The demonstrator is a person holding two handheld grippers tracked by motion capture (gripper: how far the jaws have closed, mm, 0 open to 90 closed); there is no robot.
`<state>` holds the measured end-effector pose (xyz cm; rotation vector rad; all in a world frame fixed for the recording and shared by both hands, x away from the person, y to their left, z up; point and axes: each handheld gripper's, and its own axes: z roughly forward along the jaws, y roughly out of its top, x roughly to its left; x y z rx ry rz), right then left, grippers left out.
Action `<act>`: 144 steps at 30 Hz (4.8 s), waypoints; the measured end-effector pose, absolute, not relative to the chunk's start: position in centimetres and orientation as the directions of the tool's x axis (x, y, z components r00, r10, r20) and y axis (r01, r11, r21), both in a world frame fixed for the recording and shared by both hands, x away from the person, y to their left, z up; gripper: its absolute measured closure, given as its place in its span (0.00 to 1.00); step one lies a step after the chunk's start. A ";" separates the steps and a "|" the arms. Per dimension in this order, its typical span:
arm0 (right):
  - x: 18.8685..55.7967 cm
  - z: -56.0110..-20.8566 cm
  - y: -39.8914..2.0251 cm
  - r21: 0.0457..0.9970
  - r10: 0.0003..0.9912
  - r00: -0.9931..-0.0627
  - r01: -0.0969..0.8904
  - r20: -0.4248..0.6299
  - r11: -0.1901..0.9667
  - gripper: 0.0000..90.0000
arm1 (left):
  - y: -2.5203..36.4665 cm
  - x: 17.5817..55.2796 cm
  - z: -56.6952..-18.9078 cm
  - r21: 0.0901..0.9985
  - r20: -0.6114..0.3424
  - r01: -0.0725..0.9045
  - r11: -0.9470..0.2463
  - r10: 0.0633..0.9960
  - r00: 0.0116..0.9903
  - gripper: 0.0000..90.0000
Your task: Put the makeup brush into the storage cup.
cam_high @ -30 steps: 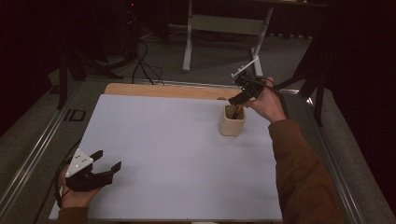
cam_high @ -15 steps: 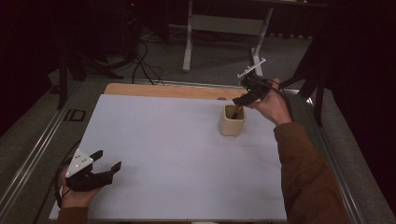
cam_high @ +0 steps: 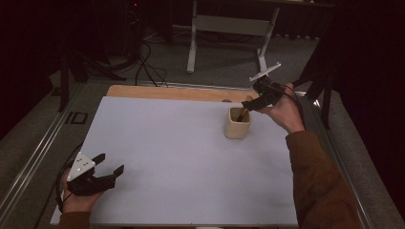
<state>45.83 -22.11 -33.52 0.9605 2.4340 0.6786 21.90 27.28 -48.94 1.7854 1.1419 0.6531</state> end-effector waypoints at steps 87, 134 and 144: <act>31.9 -43.5 -26.2 0.840 0.787 -0.604 0.357 -0.126 0.408 0.23 | 27.3 21.8 -48.9 0.888 -0.025 0.425 -0.178 0.902 0.430 0.23; 25.8 -47.4 -30.4 0.901 0.819 -0.573 0.341 -0.025 0.267 0.13 | 27.4 21.6 -48.7 0.898 -0.026 0.409 -0.162 0.909 0.417 0.19; 25.8 -47.6 -30.6 0.905 0.817 -0.576 0.341 -0.012 0.254 0.12 | 27.5 21.4 -48.7 0.900 -0.023 0.405 -0.160 0.911 0.413 0.19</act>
